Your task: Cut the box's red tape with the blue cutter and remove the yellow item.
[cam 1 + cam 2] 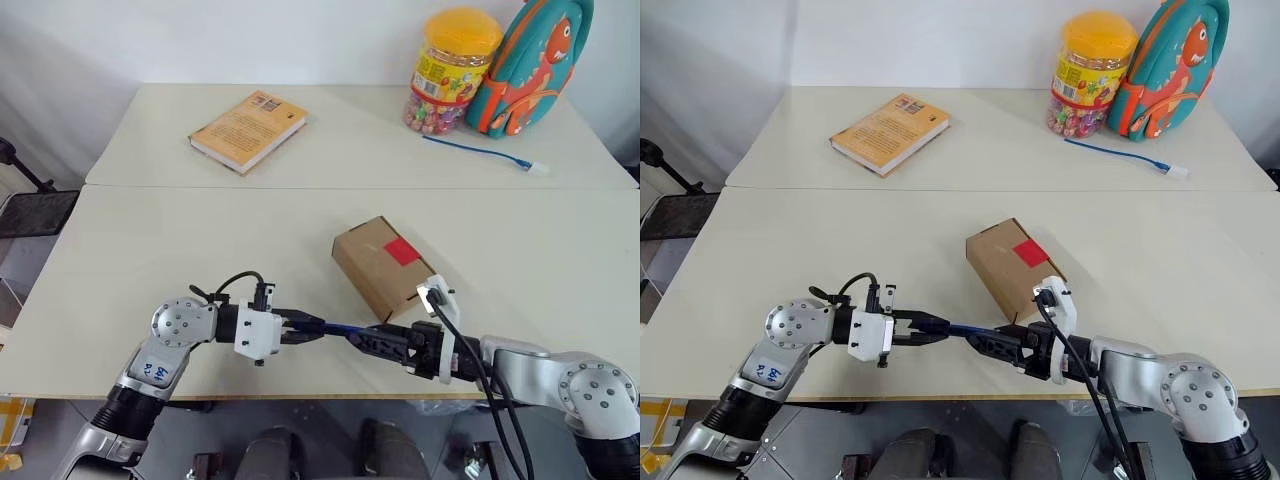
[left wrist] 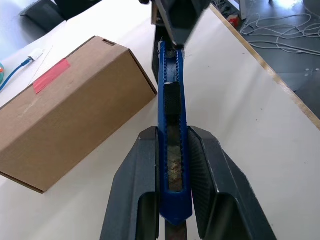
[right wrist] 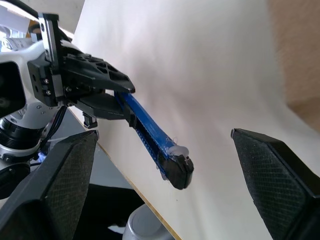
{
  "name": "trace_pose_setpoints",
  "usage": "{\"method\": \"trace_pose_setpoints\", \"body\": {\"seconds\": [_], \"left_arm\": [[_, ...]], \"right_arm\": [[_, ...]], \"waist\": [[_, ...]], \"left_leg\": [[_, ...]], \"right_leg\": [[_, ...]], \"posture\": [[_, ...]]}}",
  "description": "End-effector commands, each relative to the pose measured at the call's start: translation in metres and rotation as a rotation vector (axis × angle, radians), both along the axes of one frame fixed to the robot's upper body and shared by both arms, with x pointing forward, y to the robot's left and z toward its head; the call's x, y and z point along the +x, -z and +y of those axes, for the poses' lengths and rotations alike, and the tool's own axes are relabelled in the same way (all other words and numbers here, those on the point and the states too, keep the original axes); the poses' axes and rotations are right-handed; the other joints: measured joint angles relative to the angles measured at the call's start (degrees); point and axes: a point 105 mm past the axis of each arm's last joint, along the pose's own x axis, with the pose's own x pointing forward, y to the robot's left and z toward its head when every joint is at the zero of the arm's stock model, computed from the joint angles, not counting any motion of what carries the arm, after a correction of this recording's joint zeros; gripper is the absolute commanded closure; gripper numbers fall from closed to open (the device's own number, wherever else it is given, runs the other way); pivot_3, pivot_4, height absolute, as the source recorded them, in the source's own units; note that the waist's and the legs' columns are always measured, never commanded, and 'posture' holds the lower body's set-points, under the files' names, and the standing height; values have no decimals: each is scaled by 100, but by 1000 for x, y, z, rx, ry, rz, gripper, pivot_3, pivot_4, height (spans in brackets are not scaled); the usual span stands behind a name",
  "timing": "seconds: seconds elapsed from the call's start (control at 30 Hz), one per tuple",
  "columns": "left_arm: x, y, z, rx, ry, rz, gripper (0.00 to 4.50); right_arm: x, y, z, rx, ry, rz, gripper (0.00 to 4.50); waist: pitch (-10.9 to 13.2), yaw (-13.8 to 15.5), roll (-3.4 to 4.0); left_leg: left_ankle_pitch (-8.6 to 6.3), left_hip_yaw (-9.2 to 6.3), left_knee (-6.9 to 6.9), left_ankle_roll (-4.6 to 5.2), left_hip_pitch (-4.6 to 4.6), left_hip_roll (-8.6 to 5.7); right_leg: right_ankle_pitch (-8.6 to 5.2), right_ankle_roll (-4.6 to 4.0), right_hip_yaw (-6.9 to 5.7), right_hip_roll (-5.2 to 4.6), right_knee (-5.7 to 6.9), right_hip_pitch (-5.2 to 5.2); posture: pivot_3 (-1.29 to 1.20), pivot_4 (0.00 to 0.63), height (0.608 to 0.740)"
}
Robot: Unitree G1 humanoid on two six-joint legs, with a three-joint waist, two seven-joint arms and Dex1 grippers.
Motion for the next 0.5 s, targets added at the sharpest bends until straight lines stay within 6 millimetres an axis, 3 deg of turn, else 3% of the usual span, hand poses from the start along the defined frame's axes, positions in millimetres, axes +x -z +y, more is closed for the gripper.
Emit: {"method": "trace_pose_setpoints", "body": {"seconds": [0.03,0.13,0.5], "left_arm": [[0,-6,-4,-12,11,-40,4056],[1,-7,-4,-14,6,-43,4056],[-1,-7,-9,-27,18,-32,4056]], "right_arm": [[2,-5,3,25,1,-20,62],[5,-5,5,34,6,-24,626],[7,-3,6,36,5,-26,4293]], "waist": [[0,-1,0],[0,-1,0],[0,-6,0]], "left_leg": [[0,0,0,0,0,0],[0,0,0,0,0,2],[0,0,0,1,0,6]], "right_leg": [[0,0,0,0,0,0],[0,0,0,2,-1,0],[0,0,1,8,-3,0]], "posture": [[0,150,740],[0,150,740],[0,150,740]]}}
